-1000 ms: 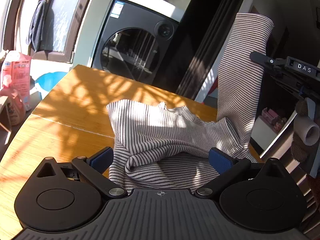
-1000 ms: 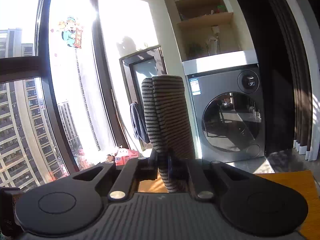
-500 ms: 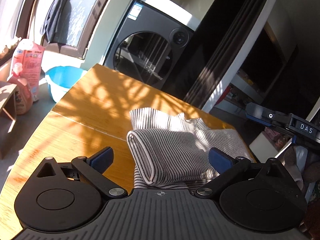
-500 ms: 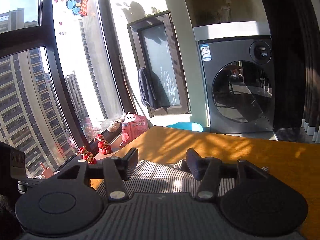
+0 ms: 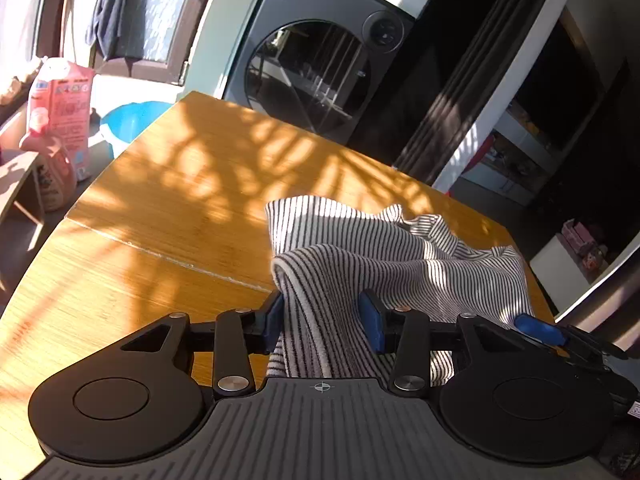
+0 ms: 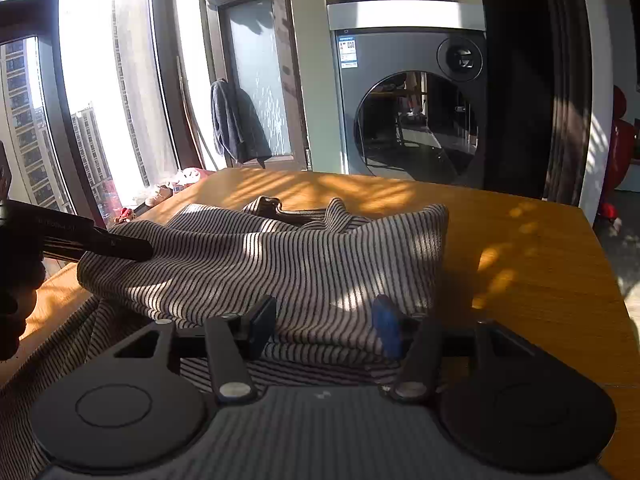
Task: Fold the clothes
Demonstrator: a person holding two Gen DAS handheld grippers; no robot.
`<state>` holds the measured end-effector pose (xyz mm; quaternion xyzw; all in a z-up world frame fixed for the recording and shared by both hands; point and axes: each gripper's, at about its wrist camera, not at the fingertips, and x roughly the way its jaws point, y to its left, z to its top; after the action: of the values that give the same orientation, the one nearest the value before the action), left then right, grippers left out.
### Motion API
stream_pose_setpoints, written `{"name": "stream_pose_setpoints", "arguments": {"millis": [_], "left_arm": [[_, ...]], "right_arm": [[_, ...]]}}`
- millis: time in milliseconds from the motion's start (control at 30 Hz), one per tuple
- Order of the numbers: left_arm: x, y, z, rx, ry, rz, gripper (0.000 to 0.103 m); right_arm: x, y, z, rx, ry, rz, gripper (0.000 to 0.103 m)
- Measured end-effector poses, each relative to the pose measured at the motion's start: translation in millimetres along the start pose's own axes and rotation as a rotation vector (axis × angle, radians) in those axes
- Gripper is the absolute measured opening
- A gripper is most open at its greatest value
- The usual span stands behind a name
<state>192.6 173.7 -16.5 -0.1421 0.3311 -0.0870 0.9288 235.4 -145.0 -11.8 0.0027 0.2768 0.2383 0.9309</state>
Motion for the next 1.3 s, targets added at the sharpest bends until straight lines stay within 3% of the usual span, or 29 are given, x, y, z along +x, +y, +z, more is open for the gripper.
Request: {"name": "stream_pose_setpoints", "arguments": {"millis": [33,133,233,333,400,500,567,600,733,800,900,967,1033,1167,1300], "left_arm": [[-3,-8,3,0.054,-0.026,0.010,0.020],[-17,-34,17,0.202,-0.131,0.005,0.018],[-28,-51,33,0.280,-0.216,-0.012,0.018],[-14,-46,42,0.296,-0.215,0.016,0.018],[8,-34,39,0.272,-0.133,0.039,0.019],[30,-11,21,0.242,-0.037,0.103,0.034],[29,1,15,0.229,-0.043,0.139,0.062],[22,5,18,0.210,-0.063,0.155,0.066],[-10,14,33,0.117,-0.142,0.165,0.072],[-21,6,34,0.097,-0.166,0.081,0.078],[-24,-17,24,0.094,-0.164,-0.064,0.088],[-6,-28,12,0.089,-0.121,-0.102,0.095],[20,-35,-3,0.093,-0.071,-0.076,0.095],[41,-47,-8,0.120,-0.098,-0.049,0.098],[57,-58,-4,0.177,-0.067,0.013,0.100]], "right_arm": [[1,-1,2,0.008,-0.005,0.005,0.054],[-2,1,2,0.021,-0.023,0.008,0.055],[-11,3,3,0.011,-0.066,-0.004,0.055],[-20,8,14,-0.029,-0.125,-0.020,0.058],[-25,10,25,-0.051,-0.151,-0.023,0.061],[-25,7,38,-0.045,-0.154,-0.025,0.069],[-22,4,42,-0.020,-0.134,-0.006,0.074],[-19,3,44,-0.005,-0.122,0.009,0.076],[-3,6,39,0.055,-0.075,0.103,0.090],[12,6,32,0.095,-0.026,0.136,0.102],[34,5,20,0.109,0.042,0.112,0.103],[37,2,20,0.088,0.043,0.113,0.103],[41,-1,22,0.047,0.055,0.111,0.103],[50,-9,28,0.000,0.073,0.081,0.103],[55,-15,32,0.017,0.083,0.091,0.103]]}}
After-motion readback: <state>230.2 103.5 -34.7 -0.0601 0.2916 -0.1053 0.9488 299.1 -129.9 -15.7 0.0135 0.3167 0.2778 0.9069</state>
